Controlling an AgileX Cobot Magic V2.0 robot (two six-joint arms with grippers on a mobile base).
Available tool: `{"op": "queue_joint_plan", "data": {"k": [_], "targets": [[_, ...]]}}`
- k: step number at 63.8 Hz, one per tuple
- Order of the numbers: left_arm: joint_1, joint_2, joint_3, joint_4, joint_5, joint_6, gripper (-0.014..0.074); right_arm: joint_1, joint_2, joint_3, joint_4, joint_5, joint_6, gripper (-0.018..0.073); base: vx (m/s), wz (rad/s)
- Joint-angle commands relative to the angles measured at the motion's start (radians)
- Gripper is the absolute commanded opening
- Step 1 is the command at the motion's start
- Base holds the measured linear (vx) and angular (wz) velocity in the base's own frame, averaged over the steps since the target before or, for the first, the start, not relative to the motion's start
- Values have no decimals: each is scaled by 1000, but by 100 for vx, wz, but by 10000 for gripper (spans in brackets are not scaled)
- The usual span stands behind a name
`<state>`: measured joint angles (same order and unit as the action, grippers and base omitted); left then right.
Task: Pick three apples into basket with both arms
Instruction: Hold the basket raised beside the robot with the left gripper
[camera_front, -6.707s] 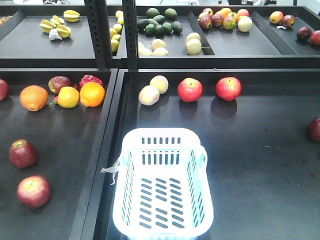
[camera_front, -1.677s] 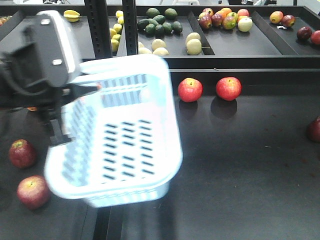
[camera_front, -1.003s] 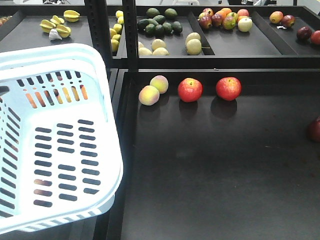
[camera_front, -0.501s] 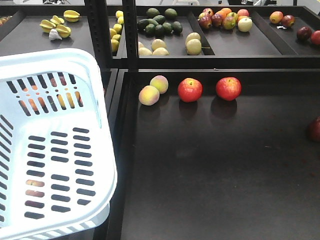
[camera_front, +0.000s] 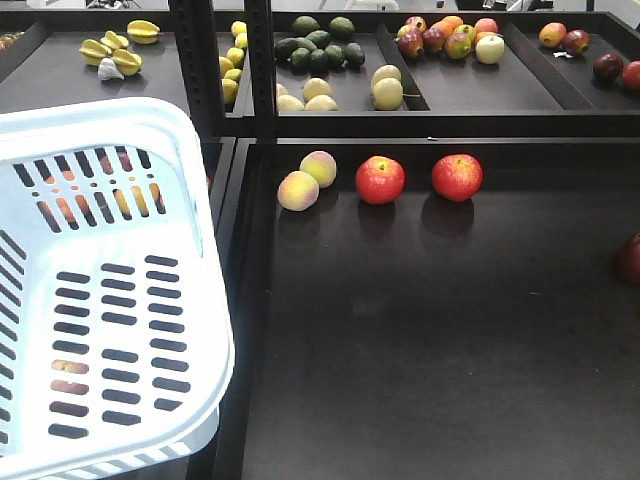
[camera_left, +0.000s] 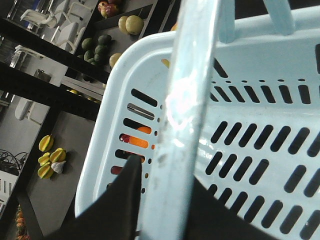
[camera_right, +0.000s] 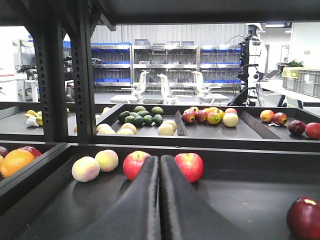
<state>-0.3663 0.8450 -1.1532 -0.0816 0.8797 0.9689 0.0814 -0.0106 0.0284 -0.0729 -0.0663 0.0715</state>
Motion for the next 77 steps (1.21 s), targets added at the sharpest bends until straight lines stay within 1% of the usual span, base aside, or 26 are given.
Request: {"op": "queue_joint_plan", "data": {"k": [1, 77], "targets": [[0, -7, -32, -14, -97, -15, -8, -1, -10, 15, -5, -69, -6, -9, 0, 0], [0, -7, -32, -14, -97, -15, -8, -1, -10, 15, -5, -69, -6, -9, 0, 0]]}}
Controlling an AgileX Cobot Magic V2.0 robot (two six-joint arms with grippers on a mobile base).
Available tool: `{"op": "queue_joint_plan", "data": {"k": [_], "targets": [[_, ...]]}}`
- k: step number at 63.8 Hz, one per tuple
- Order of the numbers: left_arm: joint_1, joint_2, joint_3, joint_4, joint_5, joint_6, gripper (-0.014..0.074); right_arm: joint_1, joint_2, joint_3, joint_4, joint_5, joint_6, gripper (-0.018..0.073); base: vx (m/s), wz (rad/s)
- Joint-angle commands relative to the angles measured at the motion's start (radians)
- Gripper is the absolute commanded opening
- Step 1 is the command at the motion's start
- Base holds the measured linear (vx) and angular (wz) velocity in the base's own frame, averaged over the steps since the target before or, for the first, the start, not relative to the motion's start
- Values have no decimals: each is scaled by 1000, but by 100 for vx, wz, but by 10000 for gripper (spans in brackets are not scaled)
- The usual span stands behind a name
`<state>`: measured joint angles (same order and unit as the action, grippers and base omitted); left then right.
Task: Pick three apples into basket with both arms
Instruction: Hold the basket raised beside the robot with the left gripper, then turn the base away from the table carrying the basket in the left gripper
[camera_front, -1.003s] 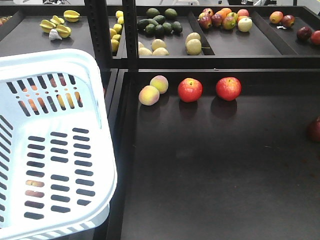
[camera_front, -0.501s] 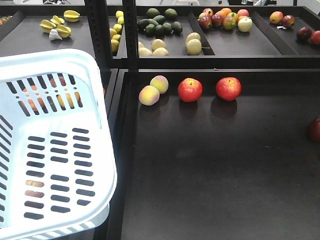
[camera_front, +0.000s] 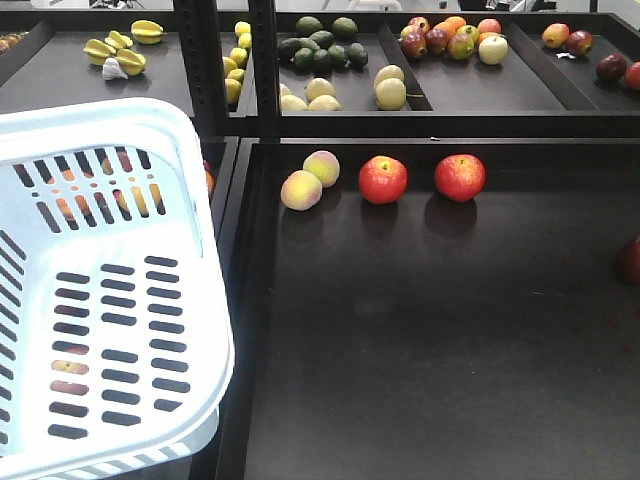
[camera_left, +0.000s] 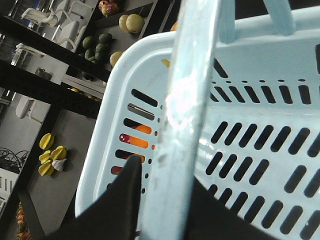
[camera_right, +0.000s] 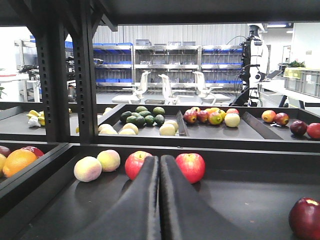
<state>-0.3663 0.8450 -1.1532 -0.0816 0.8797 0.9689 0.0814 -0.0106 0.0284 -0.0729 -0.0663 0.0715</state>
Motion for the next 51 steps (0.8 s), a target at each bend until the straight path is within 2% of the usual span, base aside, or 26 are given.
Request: {"op": "queue_joint_plan", "data": {"k": [1, 51], "targets": [[0, -7, -32, -14, -97, -15, -8, -1, -10, 15, -5, -69, -6, -9, -1, 3], [0, -6, -32, -14, -97, -15, -8, -1, -10, 15, -5, -69, -6, -9, -5, 11]]}}
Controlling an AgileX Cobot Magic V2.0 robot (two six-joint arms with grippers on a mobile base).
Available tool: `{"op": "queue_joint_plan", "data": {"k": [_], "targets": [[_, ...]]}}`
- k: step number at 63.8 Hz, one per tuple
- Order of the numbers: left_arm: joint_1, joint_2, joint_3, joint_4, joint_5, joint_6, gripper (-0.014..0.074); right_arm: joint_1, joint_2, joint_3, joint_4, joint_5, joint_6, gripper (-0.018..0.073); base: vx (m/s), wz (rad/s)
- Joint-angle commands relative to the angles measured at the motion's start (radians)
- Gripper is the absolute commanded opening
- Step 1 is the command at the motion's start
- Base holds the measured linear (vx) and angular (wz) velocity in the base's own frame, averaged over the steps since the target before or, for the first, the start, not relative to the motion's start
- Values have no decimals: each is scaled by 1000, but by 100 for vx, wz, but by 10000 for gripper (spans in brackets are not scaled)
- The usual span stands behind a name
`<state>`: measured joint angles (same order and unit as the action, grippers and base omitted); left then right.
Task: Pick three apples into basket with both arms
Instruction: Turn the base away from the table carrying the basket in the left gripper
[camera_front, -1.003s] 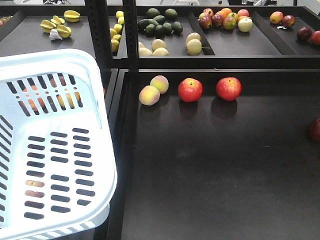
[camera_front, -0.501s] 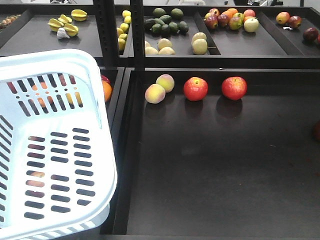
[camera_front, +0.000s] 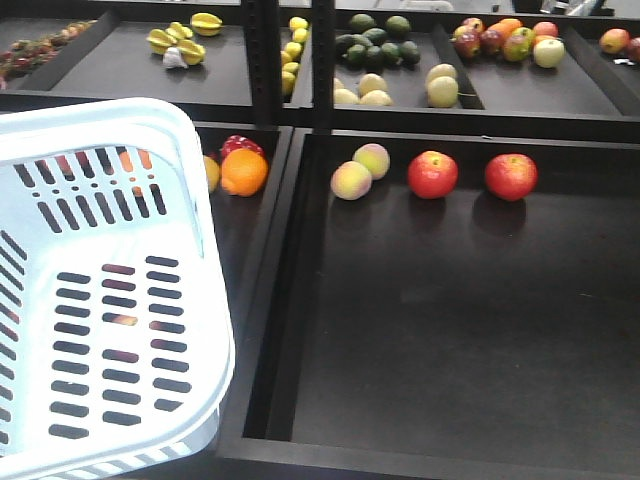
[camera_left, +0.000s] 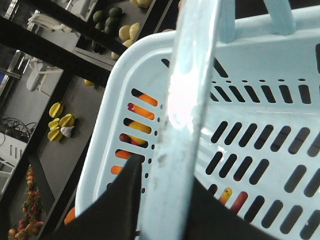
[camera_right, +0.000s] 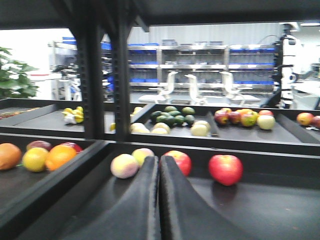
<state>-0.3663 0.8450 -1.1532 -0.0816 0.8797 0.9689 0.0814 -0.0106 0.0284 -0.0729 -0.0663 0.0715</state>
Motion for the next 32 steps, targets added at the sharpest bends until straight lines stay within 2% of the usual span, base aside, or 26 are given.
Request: {"op": "queue_joint_plan", "data": {"k": [1, 32], "targets": [[0, -5, -32, -14, -97, -15, -8, -1, -10, 15, -5, -69, -6, -9, -5, 26], [0, -5, -32, -14, -97, -15, -8, -1, -10, 15, -5, -69, -6, -9, -7, 43]]}}
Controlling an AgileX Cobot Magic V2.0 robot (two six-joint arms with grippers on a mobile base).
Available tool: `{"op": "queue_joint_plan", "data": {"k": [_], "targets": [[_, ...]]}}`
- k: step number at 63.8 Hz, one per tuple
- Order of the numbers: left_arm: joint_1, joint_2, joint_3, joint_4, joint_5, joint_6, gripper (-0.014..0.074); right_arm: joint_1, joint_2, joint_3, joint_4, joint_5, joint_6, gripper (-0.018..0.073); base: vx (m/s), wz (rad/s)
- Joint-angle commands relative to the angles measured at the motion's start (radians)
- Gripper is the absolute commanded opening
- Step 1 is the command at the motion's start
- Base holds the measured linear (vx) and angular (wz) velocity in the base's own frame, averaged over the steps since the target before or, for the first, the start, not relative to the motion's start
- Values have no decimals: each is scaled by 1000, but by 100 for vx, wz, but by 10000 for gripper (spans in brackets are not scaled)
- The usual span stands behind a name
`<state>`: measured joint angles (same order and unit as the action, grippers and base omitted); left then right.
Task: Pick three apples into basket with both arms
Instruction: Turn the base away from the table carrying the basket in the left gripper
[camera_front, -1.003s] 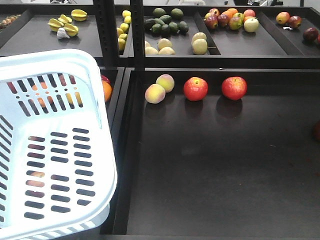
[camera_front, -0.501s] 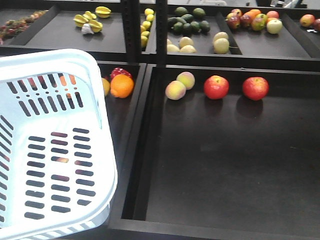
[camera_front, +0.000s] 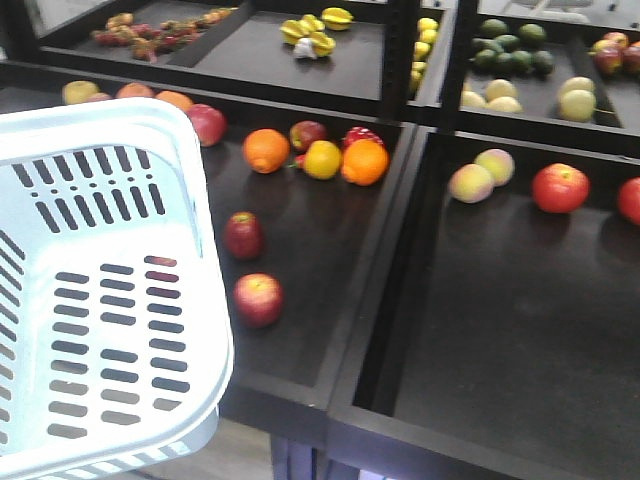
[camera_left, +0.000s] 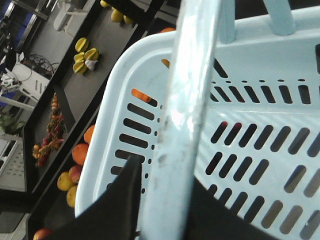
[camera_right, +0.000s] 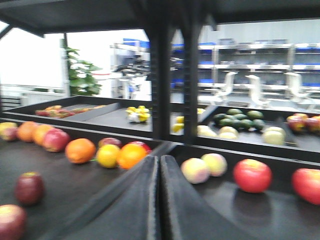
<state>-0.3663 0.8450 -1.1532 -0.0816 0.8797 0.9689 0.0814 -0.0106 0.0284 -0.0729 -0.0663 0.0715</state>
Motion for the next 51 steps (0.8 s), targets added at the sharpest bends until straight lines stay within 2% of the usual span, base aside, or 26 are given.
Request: {"op": "queue_joint_plan", "data": {"k": [1, 51], "targets": [[0, -5, -32, -14, -97, -15, -8, -1, -10, 15, -5, -69, -6, -9, -9, 47], [0, -5, -32, -14, -97, -15, -8, -1, -10, 15, -5, -69, -6, -9, -10, 45]]}}
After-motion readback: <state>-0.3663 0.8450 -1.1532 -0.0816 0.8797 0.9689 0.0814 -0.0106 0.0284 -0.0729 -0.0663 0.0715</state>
